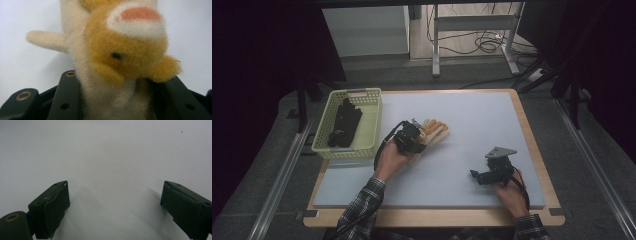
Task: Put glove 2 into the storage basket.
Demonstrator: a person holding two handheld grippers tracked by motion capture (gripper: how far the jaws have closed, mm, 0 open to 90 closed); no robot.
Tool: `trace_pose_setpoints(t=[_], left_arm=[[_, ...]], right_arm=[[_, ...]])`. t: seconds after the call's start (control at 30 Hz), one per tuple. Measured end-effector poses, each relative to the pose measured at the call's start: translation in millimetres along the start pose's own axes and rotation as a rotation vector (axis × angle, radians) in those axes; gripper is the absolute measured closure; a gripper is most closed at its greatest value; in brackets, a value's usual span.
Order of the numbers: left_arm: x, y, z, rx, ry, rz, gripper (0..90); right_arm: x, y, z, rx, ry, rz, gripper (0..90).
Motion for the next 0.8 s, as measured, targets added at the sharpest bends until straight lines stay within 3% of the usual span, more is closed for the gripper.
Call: trace_pose_setpoints(t=[0.13,0.33,0.57,0.8], left_arm=[[10.4,-19.5,-5.8,-0.013,-0.033,-0.03,55.9],[33.5,-45.2,-7.4,-0.024,-0.124,-0.074,55.0],[67.5,-66.2,2.8,-0.023,-0.236,-0.125,54.6],[97.3,-85.4,16.3,-0.027,-0.321,-0.182,54.2]], right_arm=[[0.0,0.0,0.0,-0.001,-0.001,0.0,8.2],[-0.1,0.0,0.0,-0.001,-0.002,0.0,8.2],[0.0,0.2,0.0,-0.003,-0.002,0.0,8.3],[-0.1,0.2,0.0,-0.003,-0.002,0.0,8.2]])
Point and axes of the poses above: each handheld gripper's, and its own axes: y roughly forward along the jaws, z roughly out of its underside, x roughly to its left, the point moved 1 cm from there along y, roughly forward along the jaws, and after that the axes turned 12 degrees about x, right-handed, at the moved point
